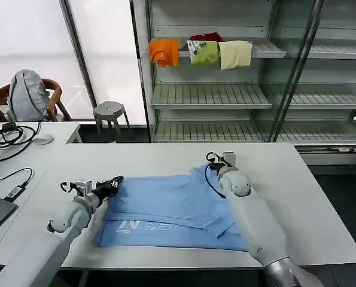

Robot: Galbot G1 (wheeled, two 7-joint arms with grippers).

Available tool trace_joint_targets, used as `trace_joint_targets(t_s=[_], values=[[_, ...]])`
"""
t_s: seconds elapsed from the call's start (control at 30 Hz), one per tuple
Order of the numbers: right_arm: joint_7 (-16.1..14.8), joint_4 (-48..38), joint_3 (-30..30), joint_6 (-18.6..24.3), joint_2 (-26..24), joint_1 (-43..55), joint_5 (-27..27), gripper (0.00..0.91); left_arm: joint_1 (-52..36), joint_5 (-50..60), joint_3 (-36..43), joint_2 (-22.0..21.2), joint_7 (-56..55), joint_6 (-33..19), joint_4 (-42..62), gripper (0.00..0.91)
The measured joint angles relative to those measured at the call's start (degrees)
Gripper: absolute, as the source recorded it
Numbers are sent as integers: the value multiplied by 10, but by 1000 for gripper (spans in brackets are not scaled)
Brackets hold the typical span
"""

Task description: Fold and organize the clothes.

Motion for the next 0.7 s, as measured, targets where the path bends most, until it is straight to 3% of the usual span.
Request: trace_joint_targets(t_s=[0.7], values=[[19, 222, 24, -13, -87, -124, 63, 0, 88, -17, -60, 21, -1, -38, -95, 10]])
